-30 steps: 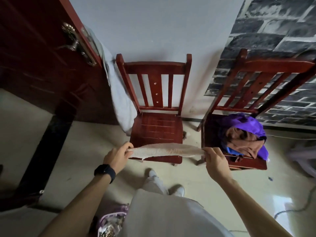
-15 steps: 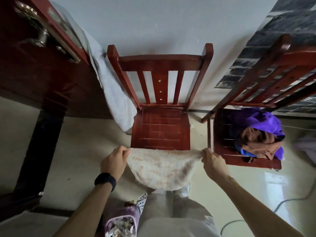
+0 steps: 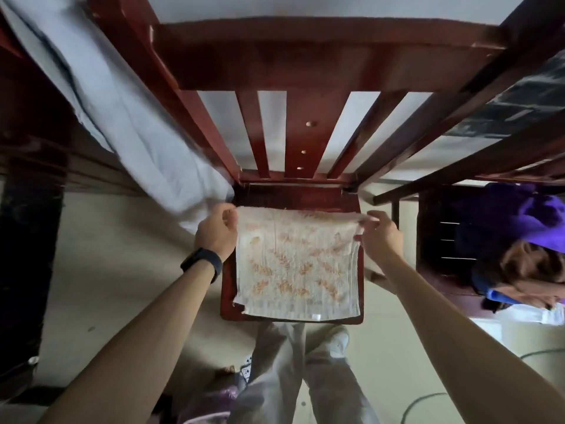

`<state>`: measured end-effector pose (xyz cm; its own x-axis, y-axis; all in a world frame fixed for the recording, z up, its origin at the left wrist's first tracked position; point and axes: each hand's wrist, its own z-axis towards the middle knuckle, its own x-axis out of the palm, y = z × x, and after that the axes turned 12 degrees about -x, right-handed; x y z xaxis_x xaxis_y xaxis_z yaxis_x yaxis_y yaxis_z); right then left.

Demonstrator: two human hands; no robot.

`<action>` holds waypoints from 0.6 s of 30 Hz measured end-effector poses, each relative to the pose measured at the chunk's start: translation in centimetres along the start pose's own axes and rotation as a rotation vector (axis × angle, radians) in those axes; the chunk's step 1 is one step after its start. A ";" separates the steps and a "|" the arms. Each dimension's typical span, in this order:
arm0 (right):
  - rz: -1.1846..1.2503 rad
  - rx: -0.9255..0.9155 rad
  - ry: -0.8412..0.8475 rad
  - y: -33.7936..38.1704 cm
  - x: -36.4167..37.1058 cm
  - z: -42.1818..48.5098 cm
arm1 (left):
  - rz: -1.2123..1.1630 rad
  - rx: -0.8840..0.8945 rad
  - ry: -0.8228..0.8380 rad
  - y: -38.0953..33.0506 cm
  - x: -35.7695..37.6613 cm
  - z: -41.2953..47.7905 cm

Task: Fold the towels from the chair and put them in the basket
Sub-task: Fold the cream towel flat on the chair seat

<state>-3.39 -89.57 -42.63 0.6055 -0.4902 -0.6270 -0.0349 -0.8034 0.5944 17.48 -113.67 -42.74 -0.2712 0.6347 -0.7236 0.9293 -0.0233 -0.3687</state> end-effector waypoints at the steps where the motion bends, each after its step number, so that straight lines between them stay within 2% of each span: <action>1: 0.036 0.019 0.016 -0.1 0.4 0.5 | -0.044 -0.014 0.058 -0.1 0.5 0.9; 3: 0.046 0.053 0.075 -0.9 1.5 0.8 | -0.029 -0.061 0.167 0.3 1.7 1.8; 7: -0.112 0.156 0.234 -5.7 4.1 -3.0 | 0.154 -0.115 0.237 5.0 5.2 0.8; 10: -0.188 0.279 0.308 -9.5 5.5 -7.4 | 0.216 -0.269 0.285 9.9 7.6 -1.5; 13: -0.208 0.276 0.311 -12.7 6.9 -9.9 | 0.203 -0.357 0.254 13.5 9.8 -3.4; 18: -0.177 0.258 0.158 -14.6 8.9 -9.4 | 0.088 -0.321 0.078 15.4 12.3 -4.5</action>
<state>9.98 -79.02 -52.14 0.7349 -0.2935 -0.6114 -0.1062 -0.9402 0.3236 29.64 -102.77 -54.69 -0.1779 0.6987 -0.6930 0.9832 0.1561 -0.0950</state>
